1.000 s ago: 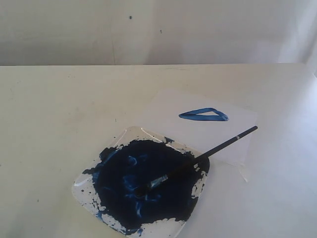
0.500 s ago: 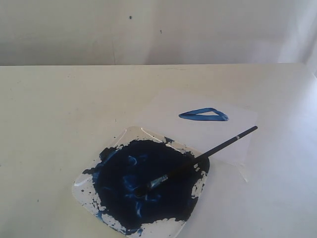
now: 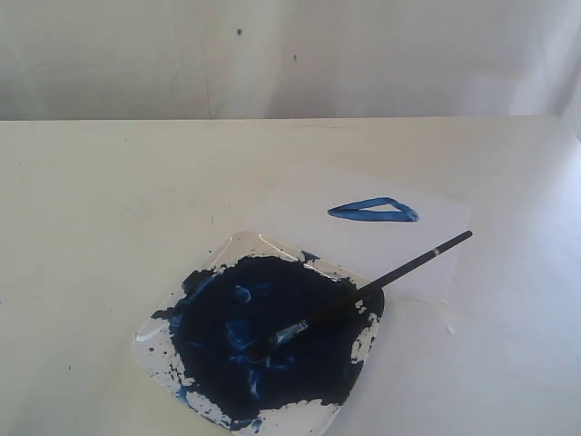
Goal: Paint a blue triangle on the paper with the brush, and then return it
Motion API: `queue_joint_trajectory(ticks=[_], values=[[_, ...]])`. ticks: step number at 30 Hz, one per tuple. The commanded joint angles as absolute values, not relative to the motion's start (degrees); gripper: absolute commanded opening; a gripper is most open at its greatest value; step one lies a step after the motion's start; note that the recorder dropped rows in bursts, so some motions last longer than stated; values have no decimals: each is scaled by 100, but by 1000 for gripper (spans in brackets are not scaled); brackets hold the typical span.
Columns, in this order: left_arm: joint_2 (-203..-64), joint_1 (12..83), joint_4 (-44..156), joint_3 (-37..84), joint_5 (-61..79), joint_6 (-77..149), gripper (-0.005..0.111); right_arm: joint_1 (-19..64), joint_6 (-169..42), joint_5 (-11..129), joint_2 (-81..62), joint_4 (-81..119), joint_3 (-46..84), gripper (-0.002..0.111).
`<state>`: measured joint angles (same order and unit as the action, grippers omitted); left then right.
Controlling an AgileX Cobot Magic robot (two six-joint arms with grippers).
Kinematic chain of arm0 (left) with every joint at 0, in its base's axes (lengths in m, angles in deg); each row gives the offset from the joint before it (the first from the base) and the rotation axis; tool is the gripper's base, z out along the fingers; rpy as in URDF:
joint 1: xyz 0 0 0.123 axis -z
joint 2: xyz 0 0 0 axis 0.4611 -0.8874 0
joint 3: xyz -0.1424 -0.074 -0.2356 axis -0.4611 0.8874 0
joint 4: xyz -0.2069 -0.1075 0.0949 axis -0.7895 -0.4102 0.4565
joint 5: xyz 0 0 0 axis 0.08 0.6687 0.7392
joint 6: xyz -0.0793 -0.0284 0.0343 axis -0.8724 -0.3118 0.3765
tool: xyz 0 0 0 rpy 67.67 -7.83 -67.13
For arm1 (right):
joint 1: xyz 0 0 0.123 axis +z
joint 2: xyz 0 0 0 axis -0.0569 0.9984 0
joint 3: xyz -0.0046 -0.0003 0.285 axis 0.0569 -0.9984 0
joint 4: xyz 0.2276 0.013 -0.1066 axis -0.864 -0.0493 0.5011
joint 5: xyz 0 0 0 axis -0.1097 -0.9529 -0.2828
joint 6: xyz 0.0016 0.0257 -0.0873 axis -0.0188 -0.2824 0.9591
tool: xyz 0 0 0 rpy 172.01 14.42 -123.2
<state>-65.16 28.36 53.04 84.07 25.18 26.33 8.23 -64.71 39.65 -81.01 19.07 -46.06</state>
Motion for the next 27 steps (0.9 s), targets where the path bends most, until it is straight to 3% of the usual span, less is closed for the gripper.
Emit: queue_joint_trajectory(ticks=[1,27], values=[[-6509,2877,5284,8432,2502,2642,0,834,-6487,4011,-8128,1907,-4621,4],[-6353,2887,5294,8432,2454,2642,0,834,-6487,4011,-8128,1907,-4621,4]])
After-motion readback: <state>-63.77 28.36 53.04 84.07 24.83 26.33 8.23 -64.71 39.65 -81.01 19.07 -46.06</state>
